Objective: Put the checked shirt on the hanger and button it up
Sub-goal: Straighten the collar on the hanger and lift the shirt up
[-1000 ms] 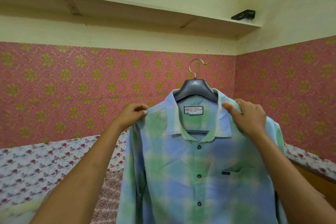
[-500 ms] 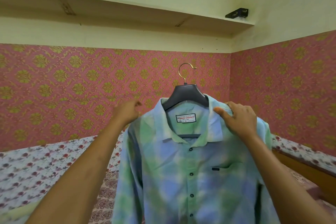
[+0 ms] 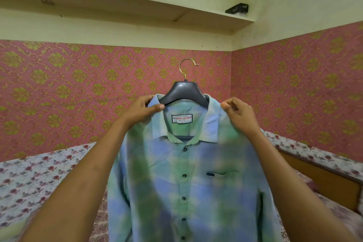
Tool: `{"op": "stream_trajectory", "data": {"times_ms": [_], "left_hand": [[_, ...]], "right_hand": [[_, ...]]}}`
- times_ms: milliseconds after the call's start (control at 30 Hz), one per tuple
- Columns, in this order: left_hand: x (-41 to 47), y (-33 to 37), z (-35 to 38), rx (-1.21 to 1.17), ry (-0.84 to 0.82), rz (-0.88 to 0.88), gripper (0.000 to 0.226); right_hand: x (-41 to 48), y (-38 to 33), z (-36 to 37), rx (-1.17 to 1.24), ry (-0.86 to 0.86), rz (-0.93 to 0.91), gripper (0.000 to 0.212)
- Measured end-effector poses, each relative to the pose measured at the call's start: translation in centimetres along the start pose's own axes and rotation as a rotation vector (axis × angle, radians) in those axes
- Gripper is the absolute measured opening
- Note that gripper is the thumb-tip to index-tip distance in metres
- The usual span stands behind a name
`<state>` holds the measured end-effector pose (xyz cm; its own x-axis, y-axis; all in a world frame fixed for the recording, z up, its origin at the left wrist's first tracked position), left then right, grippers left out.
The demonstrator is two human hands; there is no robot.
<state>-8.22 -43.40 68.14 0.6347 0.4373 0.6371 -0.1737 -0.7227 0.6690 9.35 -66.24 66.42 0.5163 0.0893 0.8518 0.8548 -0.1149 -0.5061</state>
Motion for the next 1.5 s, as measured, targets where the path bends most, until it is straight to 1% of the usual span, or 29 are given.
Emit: {"op": "stream_trajectory", "data": {"times_ms": [33,100,167,233,300,367,433,500,600,633,700,767,800,867,900,933,1033,1100,1167,1200,1233,1300,1367,1400,1433,1500], "left_hand": [[0.2,0.1,0.0,0.009,0.004,0.008,0.032],[0.2,0.3,0.1,0.037,0.016,0.031,0.045],[0.1,0.4,0.6,0.047,0.017,0.041,0.056],[0.2,0.7,0.8,0.031,0.029,0.047,0.051],[0.2,1.4,1.0,0.0,0.028,0.059,0.048],[0.6,1.7,0.7,0.0,0.051,0.075,0.059],[1.0,1.2,-0.1,0.018,0.107,0.082,0.066],[1.1,0.5,-0.9,0.035,0.146,0.076,0.065],[0.9,-0.3,-1.3,0.055,0.16,0.064,0.062],[0.9,-0.4,-1.3,0.058,0.158,0.064,0.062],[0.9,-0.3,-1.3,0.05,0.156,0.064,0.059],[0.9,0.1,-1.0,0.04,0.154,0.066,0.052],[0.9,0.4,-0.9,0.033,0.153,0.065,0.044],[1.1,0.6,-0.7,0.03,0.155,0.062,0.029],[1.2,0.7,-0.7,0.031,0.154,0.061,0.029],[1.2,0.7,-0.7,0.027,0.15,0.061,0.032],[1.1,0.8,-0.2,-0.004,0.14,0.082,0.056],[1.0,1.0,0.1,-0.022,0.138,0.109,0.063],[1.2,0.6,0.4,-0.038,0.138,0.104,0.063],[1.3,0.4,0.5,-0.042,0.136,0.101,0.062],[1.4,0.3,0.8,-0.047,0.129,0.103,0.062],[1.7,0.4,1.5,-0.052,0.112,0.116,0.063],[2.1,1.0,2.5,-0.048,0.087,0.141,0.064],[2.4,1.2,3.1,-0.051,0.07,0.154,0.064],[2.6,1.4,3.6,-0.064,0.058,0.161,0.064],[2.9,1.7,5.1,-0.098,0.029,0.159,0.059]], "right_hand": [[0.3,0.3,-0.2,-0.005,-0.005,0.013,0.024],[0.7,0.7,-0.5,-0.047,-0.014,0.052,0.028],[1.1,0.9,-1.1,-0.086,0.047,0.104,0.032],[1.7,0.8,-2.1,-0.092,0.169,0.187,0.041],[2.3,0.8,-2.4,-0.119,0.221,0.272,0.048],[2.7,0.9,-2.3,-0.179,0.174,0.304,0.052],[2.8,0.8,-2.3,-0.207,0.12,0.277,0.055],[2.1,1.0,-2.7,-0.234,0.1,0.248,0.052],[0.5,3.0,-4.0,-0.34,0.12,0.205,0.043],[-0.2,4.3,-4.3,-0.342,0.113,0.239,0.043],[-1.6,7.0,-4.7,-0.283,0.114,0.363,0.044],[-2.7,8.6,-5.4,-0.179,0.209,0.462,0.038],[-3.0,8.8,-5.8,-0.144,0.266,0.49,0.035],[-3.5,8.7,-6.7,-0.096,0.357,0.516,0.03],[-3.5,8.8,-7.1,-0.078,0.394,0.522,0.025],[-3.4,8.7,-7.6,-0.067,0.424,0.524,0.022],[-2.7,8.8,-9.0,-0.068,0.51,0.531,0.018],[-2.3,8.6,-9.4,-0.11,0.521,0.532,0.018],[-1.9,8.0,-9.5,-0.285,0.478,0.489,0.022],[-1.7,7.2,-9.3,-0.338,0.458,0.442,0.024],[-1.3,6.0,-9.0,-0.343,0.438,0.366,0.027],[-0.6,2.4,-7.2,-0.282,0.327,0.125,0.035],[-0.5,-0.6,-5.0,-0.301,0.175,-0.115,0.05],[-0.6,-1.2,-4.5,-0.34,0.13,-0.176,0.056],[-0.6,-1.2,-4.5,-0.384,0.114,-0.199,0.06],[-0.6,-0.5,-5.8,-0.467,0.135,-0.206,0.064]]}}
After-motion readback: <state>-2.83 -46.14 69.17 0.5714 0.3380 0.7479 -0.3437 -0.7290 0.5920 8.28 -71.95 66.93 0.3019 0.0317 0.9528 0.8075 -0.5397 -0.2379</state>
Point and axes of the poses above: each hand's wrist, its own x-axis towards the middle knuckle, its own z-axis out of the palm, y = z × x, the point moved 9 cm from there along x, towards the middle knuckle, and after that the axes turned 15 degrees about y, right-handed, at the moved point
